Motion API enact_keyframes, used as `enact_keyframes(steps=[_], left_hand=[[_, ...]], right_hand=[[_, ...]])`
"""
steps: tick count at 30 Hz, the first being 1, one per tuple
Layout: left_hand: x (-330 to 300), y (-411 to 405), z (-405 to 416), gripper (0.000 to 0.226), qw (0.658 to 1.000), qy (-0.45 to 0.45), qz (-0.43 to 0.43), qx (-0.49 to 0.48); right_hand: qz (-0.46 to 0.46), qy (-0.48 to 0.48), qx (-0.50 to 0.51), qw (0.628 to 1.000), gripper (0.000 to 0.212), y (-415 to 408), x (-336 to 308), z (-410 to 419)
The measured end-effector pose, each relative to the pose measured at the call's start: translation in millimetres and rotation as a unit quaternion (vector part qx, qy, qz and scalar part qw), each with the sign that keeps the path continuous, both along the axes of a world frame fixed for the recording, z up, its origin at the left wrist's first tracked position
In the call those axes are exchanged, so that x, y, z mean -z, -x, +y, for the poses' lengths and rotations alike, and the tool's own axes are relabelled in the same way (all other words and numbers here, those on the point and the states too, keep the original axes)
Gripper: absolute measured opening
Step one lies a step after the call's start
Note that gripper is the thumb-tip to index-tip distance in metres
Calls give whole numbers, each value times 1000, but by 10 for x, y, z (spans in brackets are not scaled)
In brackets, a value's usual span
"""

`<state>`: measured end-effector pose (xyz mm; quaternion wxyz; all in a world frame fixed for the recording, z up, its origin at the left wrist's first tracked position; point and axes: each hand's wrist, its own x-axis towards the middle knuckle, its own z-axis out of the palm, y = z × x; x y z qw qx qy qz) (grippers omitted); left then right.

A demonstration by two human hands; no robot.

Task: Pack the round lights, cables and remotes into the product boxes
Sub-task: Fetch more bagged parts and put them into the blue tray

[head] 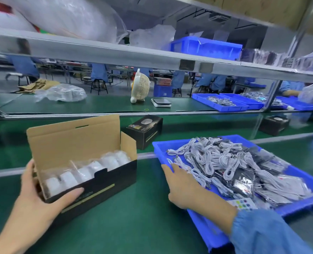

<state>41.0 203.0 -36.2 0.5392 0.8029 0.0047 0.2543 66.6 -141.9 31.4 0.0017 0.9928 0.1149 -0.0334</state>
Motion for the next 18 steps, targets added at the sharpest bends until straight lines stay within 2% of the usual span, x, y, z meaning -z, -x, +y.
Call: enact_keyframes(steps=[6,8,11,12,13,15,16,18], left_hand=[[-247,323,-288,121,998,9,-25,59],[-277,376,-369,119,996,16,-31,81],[-304,377,-493,117,994,24,-35,102],[-313,369,-536,117,992,28,-35,115],[-313,356,-580,114,991,31,-37,124],[-316,332,-696,113,988,35,-37,144],[-326,329,-767,113,987,37,-35,153],[-339,324,-897,113,984,38,-33,173]], right_hand=[[-6,-5,1,1000,76,54,34,-530],[-25,-34,-16,999,62,75,-17,-753],[-169,-154,48,972,27,48,-201,-1152],[-203,-154,84,963,21,-8,-259,-1322],[-198,-105,118,967,20,-63,-295,-1472],[-128,11,187,974,24,-191,-221,-1684],[-100,30,211,972,27,-243,-144,-1740],[-90,-18,237,967,36,-329,3,-1797]])
